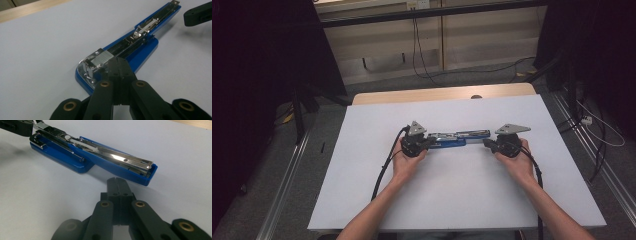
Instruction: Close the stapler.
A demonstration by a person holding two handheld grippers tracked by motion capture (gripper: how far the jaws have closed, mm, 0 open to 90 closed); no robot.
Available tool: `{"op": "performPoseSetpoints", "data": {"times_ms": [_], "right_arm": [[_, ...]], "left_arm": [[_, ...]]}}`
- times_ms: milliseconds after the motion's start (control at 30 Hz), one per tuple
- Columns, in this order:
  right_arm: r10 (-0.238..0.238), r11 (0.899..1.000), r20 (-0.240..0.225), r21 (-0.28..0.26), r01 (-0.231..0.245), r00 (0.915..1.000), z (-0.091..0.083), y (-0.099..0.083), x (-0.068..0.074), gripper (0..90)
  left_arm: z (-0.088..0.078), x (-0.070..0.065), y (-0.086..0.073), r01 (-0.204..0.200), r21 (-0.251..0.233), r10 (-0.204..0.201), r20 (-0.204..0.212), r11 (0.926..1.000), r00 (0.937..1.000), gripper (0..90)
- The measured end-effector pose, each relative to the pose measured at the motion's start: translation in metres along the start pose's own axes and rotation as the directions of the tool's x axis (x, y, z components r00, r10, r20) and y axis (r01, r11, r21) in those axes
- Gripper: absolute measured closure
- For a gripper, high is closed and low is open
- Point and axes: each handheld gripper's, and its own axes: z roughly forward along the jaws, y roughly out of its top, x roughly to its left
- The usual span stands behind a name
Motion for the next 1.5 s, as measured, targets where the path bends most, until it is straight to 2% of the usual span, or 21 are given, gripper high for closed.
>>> {"op": "performPoseSetpoints", "data": {"times_ms": [67,267,467,533,700,767,833,867,1000,1067,1500], "right_arm": [[-0.003,1.0,0.002,0.007,0.003,1.0,0.001,0.0,0.0,90.0],[-0.024,0.999,0.002,0.041,0.024,0.9997,0.003,0.001,0.002,90.0],[-0.036,0.996,0.01,0.08,0.035,0.9993,0.006,0.003,0.0,90.0],[-0.033,0.996,0.014,0.083,0.031,0.9994,0.008,0.003,-0.002,90.0],[-0.03,0.994,0.024,0.106,0.027,0.9993,0.013,0.002,-0.004,90.0],[-0.033,0.993,0.029,0.111,0.03,0.999,0.014,0.004,-0.004,90.0],[-0.024,0.993,0.031,0.118,0.02,0.9992,0.015,0.006,-0.005,90.0],[-0.02,0.993,0.03,0.117,0.016,0.9993,0.016,0.006,-0.006,90.0],[-0.002,0.994,0.037,0.11,-0.002,0.9993,0.018,0.006,-0.007,90.0],[0.003,0.994,0.039,0.11,-0.007,0.9992,0.019,0.007,-0.007,90.0],[0.01,0.995,0.052,0.097,-0.015,0.9986,0.022,0.007,-0.007,90.0]], "left_arm": [[0.001,0.0,-0.001,-0.002,0.015,0.002,-0.006,0.9999,1.0,90.0],[0.002,0.004,-0.002,0.001,0.021,-0.001,-0.012,0.9998,0.9999,90.0],[0.003,0.003,-0.002,-0.02,0.022,0.021,-0.029,0.9995,0.9994,90.0],[0.004,0.004,-0.002,0.0,0.015,0.0,-0.016,0.9999,0.9999,90.0],[0.006,0.004,-0.003,-0.003,0.005,0.003,-0.005,1.0,1.0,90.0],[0.007,0.003,-0.003,0.012,-0.001,-0.012,0.006,0.9999,0.9999,90.0],[0.008,0.001,-0.001,-0.004,0.008,0.004,-0.004,1.0,1.0,90.0],[0.008,0.0,0.0,-0.016,0.016,0.016,-0.009,0.9997,0.9998,90.0],[0.008,0.001,-0.001,-0.004,0.008,0.004,0.0,1.0,1.0,90.0],[0.008,0.001,-0.001,-0.014,0.01,0.014,-0.004,0.9999,0.9999,90.0],[0.008,0.0,-0.001,-0.011,0.007,0.011,-0.007,0.9999,0.9999,90.0]]}}
